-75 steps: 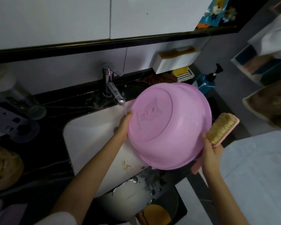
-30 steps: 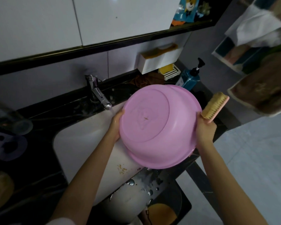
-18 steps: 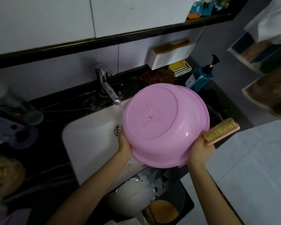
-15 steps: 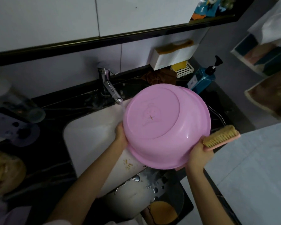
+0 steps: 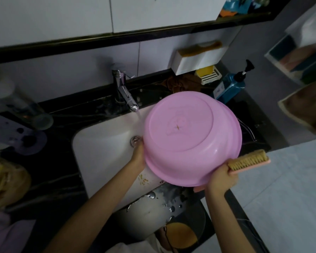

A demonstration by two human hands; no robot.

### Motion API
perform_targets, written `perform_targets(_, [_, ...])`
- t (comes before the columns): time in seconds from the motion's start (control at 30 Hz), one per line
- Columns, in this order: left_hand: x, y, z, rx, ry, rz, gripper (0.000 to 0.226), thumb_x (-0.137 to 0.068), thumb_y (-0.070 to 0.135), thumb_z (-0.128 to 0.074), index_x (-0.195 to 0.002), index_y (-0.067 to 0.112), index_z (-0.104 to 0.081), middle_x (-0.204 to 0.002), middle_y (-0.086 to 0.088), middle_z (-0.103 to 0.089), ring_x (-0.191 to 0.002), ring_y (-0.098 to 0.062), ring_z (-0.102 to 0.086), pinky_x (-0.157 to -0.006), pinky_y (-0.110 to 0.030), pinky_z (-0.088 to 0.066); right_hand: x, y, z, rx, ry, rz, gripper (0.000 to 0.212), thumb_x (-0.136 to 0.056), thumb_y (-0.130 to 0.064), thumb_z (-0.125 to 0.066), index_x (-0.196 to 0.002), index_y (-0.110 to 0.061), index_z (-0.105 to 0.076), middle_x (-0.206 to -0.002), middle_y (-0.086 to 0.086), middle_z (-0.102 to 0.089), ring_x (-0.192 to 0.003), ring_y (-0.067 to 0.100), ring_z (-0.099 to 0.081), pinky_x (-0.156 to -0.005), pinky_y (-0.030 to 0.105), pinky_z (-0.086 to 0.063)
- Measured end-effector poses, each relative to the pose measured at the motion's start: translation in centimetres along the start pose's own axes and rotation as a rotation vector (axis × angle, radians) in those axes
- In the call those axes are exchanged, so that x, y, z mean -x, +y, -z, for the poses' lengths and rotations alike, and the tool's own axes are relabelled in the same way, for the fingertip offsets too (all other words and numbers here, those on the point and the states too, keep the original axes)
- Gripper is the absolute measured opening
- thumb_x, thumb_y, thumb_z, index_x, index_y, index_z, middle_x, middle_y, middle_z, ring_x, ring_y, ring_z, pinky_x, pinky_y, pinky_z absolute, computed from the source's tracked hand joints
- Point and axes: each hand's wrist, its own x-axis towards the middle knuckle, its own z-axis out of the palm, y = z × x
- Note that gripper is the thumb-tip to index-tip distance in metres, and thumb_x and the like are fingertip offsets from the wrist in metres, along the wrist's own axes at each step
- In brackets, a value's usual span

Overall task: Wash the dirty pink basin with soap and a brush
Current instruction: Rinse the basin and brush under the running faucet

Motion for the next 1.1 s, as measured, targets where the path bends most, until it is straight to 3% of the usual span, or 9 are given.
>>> perform_targets(0.1, [0.1,0.0,0.1,0.074,-0.080,0.081,0.029,-0.099,0.029,-0.038,-0.087,0.022,-0.063,-0.085,0.002,-0.071,-0.085,-0.016,-0.063,-0.086,-0.035,-0.048,-0.3,0.5,0.8,0.003,-0.085,-0.014,0.019,-0.096,-0.024,-0.049,-0.088,-0.008,-0.057,-0.073,0.001,-0.054,-0.065,0.011,-0.052,-0.056,0.022,-0.042])
perform_targets(0.2, [-1.3,0.7,1.4,0.003,0.011,-0.010,0.023,-0.095,0.025,-0.043,-0.091,0.019,-0.066,-0.096,-0.004,-0.071,-0.087,-0.017,-0.063,-0.081,-0.034,-0.051,-1.3,0.2,1.6,0.054,-0.174,0.029,0.019,-0.097,-0.020,-0.044,-0.090,-0.009,-0.057,-0.078,0.003,-0.057,-0.074,0.019,-0.055,-0.061,0.026,-0.043])
perform_targets(0.3, [-1.9,2.0,2.2,0.042,0.048,-0.048,0.015,-0.089,0.017,-0.053,-0.089,0.016,-0.068,-0.087,-0.001,-0.069,-0.078,-0.016,-0.062,-0.068,-0.028,-0.051,-2.1,-0.9,1.5,0.080,-0.250,0.018,0.017,-0.099,-0.018,-0.042,-0.096,-0.015,-0.058,-0.085,-0.001,-0.061,-0.079,0.014,-0.059,-0.066,0.025,-0.045])
perform_targets(0.53, [-3.6,1.3,6.9,0.015,0.176,0.002,0.007,-0.076,0.019,-0.064,-0.071,0.014,-0.065,-0.078,-0.006,-0.064,-0.077,-0.021,-0.054,-0.071,-0.032,-0.043,-1.7,-0.6,1.4,0.339,-0.506,0.077,0.016,-0.097,-0.019,-0.047,-0.084,-0.014,-0.057,-0.078,0.002,-0.060,-0.073,0.015,-0.058,-0.061,0.024,-0.042])
perform_targets(0.77, [3.0,2.4,9.8,0.195,0.298,-0.003,0.015,-0.088,0.003,-0.049,-0.091,0.005,-0.063,-0.085,-0.006,-0.060,-0.080,-0.021,-0.054,-0.072,-0.027,-0.043,-1.6,-1.5,-0.9,0.587,-0.737,0.167,0.021,-0.097,-0.021,-0.045,-0.084,-0.012,-0.059,-0.077,0.004,-0.063,-0.073,0.020,-0.061,-0.058,0.024,-0.040])
perform_targets(0.87, [4.5,1.3,11.2,0.278,0.324,0.019,0.032,-0.096,0.007,-0.037,-0.123,0.005,-0.055,-0.118,-0.008,-0.058,-0.105,-0.024,-0.054,-0.094,-0.033,-0.042,-1.3,-2.0,-3.1,0.673,-0.844,0.228,0.021,-0.097,-0.025,-0.044,-0.096,-0.012,-0.060,-0.082,0.003,-0.062,-0.081,0.024,-0.061,-0.059,0.023,-0.039])
perform_targets(0.93, [5.5,0.7,11.5,0.306,0.376,0.012,0.039,-0.097,0.005,-0.030,-0.130,0.008,-0.050,-0.126,-0.005,-0.053,-0.113,-0.023,-0.050,-0.102,-0.034,-0.037,-0.9,-2.1,-4.3,0.710,-0.886,0.249,0.022,-0.098,-0.029,-0.043,-0.102,-0.017,-0.061,-0.086,0.004,-0.060,-0.084,0.023,-0.059,-0.068,0.026,-0.041])
perform_targets(1.0, [6.8,0.4,11.5,0.330,0.423,0.007,0.041,-0.097,0.004,-0.027,-0.132,0.007,-0.049,-0.123,-0.004,-0.053,-0.113,-0.023,-0.049,-0.103,-0.035,-0.037,-0.6,-2.2,-5.5,0.742,-0.919,0.294,0.021,-0.097,-0.029,-0.046,-0.104,-0.020,-0.064,-0.087,0.004,-0.061,-0.087,0.022,-0.059,-0.075,0.028,-0.041])
perform_targets(1.1, [7.8,0.0,12.1,0.355,0.525,0.015,0.033,-0.097,0.008,-0.033,-0.119,0.004,-0.057,-0.114,-0.009,-0.058,-0.102,-0.024,-0.054,-0.096,-0.036,-0.043,-0.6,-3.0,-7.6,0.764,-1.022,0.403,0.018,-0.092,-0.023,-0.051,-0.095,-0.019,-0.069,-0.081,0.005,-0.066,-0.079,0.024,-0.064,-0.066,0.028,-0.045])
